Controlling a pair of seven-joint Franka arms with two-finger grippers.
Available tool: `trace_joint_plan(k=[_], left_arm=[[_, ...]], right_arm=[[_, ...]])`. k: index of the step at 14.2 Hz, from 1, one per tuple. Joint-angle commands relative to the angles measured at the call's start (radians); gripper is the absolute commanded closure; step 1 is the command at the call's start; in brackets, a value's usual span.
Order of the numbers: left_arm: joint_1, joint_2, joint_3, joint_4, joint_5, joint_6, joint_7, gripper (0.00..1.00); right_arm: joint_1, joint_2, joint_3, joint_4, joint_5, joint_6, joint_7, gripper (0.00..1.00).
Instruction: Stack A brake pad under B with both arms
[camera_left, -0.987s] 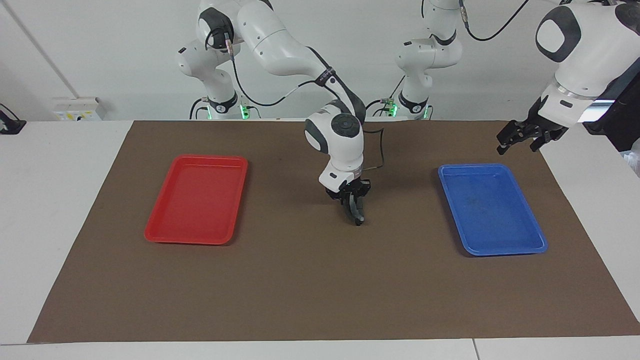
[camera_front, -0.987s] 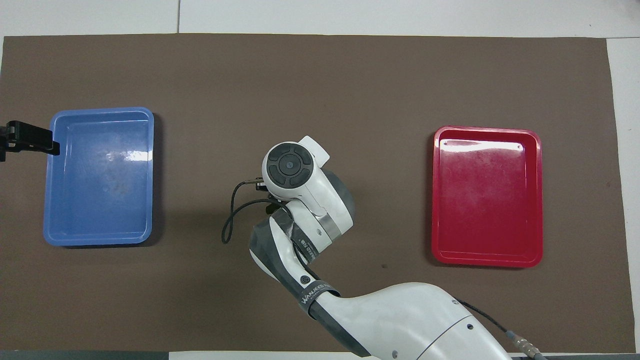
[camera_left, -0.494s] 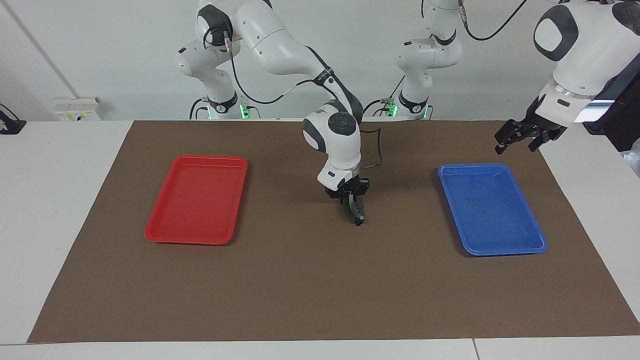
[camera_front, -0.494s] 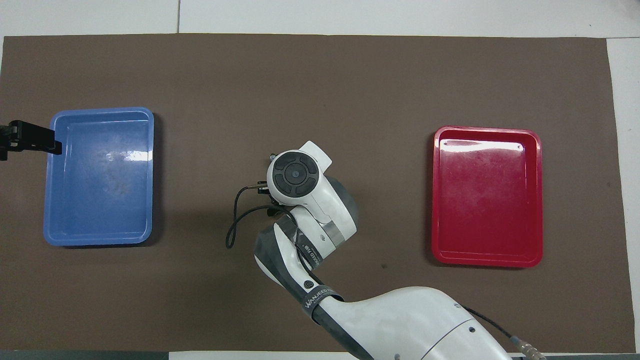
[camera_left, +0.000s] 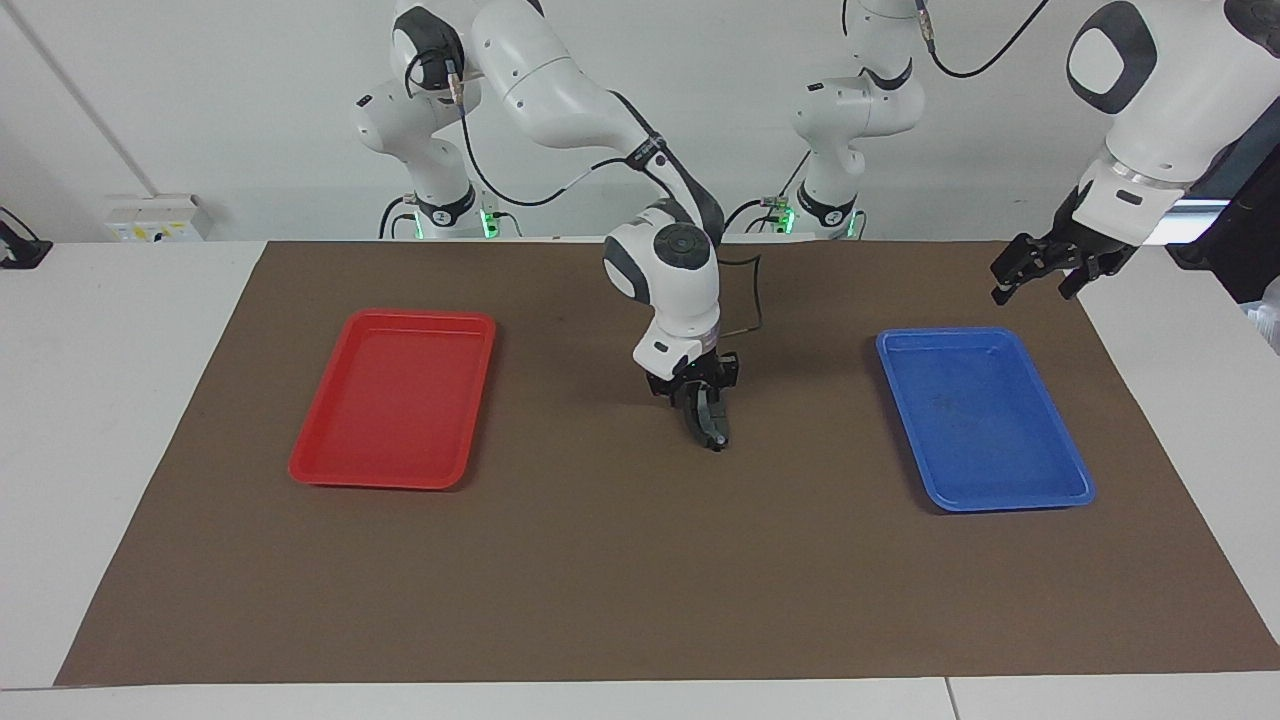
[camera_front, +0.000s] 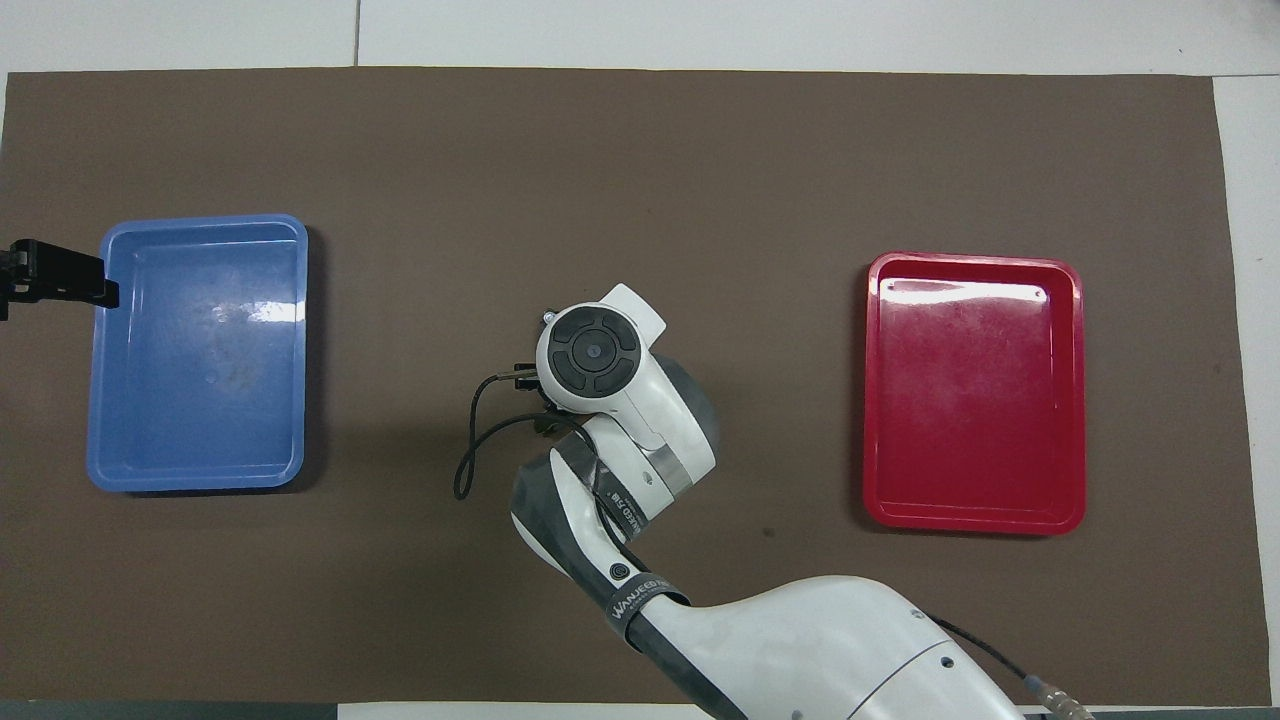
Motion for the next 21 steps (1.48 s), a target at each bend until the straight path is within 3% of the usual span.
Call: trace_joint_plan(k=[1, 4, 10, 14, 17, 21], left_arm=[[-0.016, -0.017, -0.006, -0.016, 0.017, -0.003, -0.020, 0.00], [-0.018, -0.025, -0.006, -0.022, 0.017, -0.002, -0.020, 0.00], [-0.018, -0.025, -0.006, -0.027, 0.023, 0.000, -0.027, 0.00], [-0.016, -0.026, -0.009, -0.027, 0.038, 0.000, -0.024, 0.00], [-0.016, -0.026, -0.009, -0.025, 0.038, -0.012, -0.020, 0.00], [-0.002, -0.026, -0.006, -0.025, 0.038, -0.011, -0.020, 0.00]], right_arm=[[-0.008, -0.024, 0.004, 0.027, 0.005, -0.051, -0.023, 0.00], [-0.049, -0.116, -0.009, 0.041, -0.035, -0.157, -0.033, 0.00], [-0.377, -0.386, -0.008, 0.035, -0.064, -0.528, -0.261, 0.00], [-0.555, -0.483, -0.008, 0.032, -0.139, -0.693, -0.531, 0.00], [-0.657, -0.530, -0.006, 0.018, -0.165, -0.742, -0.602, 0.00], [-0.709, -0.598, -0.009, 0.026, -0.164, -0.867, -0.656, 0.00]])
